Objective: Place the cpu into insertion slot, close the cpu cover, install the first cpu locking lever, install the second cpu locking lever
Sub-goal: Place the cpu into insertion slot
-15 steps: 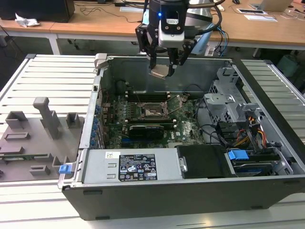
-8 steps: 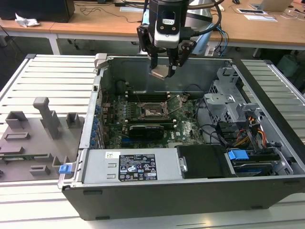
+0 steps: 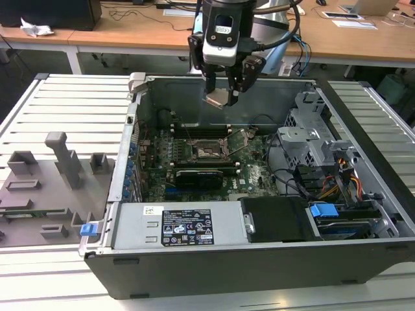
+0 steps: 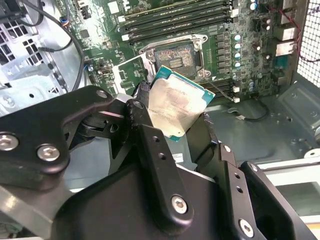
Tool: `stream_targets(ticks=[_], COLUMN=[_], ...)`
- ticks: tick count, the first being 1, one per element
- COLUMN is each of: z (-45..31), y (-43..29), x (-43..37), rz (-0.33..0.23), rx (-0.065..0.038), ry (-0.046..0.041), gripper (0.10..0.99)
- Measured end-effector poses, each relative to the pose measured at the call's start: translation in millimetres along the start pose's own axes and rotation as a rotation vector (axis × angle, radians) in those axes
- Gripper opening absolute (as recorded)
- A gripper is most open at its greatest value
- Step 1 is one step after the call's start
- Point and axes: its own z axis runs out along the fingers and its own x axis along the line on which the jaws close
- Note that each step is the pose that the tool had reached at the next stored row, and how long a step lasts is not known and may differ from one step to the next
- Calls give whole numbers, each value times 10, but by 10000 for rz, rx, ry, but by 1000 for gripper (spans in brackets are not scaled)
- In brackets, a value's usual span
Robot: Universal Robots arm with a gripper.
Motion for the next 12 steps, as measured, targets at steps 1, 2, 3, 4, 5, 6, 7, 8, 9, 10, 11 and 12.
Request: stream_targets(ticks=[1,2,3,4,5,6,7,8,9,10,11,12], z=[0,0,1,1,1,1,2,2,2,3,3,4], y=[-1,-2,-4,-5,-8,-10,-11,-13,-14,-15,-16,-18], x=[1,2,4,6,8,10,12,13,14,16,17,18], rz=[77,132,213,270,363,463,520,582,648,710,795,870], rx=[-1,-2,-4,-5,-6,-8,-9,-10,-11,-13,-15,-17], ry=[-6,-11,-19,-24,-33,-41,-46,-52,-58,-64,-71,-78], gripper=[541,541,541,541,541,541,541,541,541,541,541,541])
